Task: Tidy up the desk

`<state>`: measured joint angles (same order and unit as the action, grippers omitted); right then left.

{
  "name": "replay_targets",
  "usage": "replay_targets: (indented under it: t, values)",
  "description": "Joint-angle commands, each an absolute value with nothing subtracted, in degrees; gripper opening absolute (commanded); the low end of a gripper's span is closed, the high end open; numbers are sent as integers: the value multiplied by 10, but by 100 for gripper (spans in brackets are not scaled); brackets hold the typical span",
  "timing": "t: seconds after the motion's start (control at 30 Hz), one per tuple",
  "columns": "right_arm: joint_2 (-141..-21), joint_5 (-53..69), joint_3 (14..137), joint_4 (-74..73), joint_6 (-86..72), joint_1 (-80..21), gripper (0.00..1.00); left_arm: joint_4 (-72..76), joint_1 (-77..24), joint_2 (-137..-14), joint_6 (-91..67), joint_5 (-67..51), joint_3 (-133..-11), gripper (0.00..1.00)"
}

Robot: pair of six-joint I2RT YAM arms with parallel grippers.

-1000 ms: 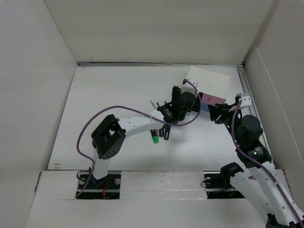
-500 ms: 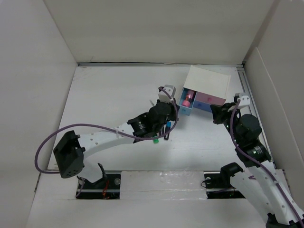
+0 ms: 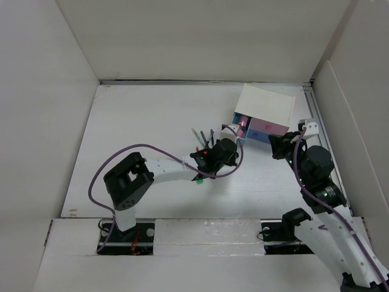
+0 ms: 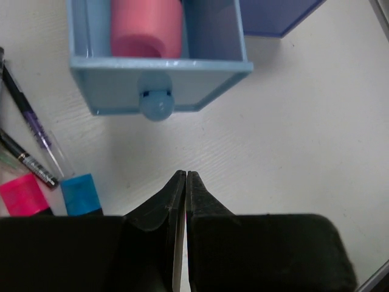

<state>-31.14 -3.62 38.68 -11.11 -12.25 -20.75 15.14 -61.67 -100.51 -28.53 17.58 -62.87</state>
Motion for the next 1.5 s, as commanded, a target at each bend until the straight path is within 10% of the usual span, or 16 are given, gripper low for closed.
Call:
replay_targets:
  t: [0.0,1.47]
  values:
    - [-305,-36,399,-103,-124,-213,0,199,-599,-1018,-272,167,-675,0]
    - [-340,-46,388,-82,-125,-213,1,154,-554,-1273,-220,285,-1012,0]
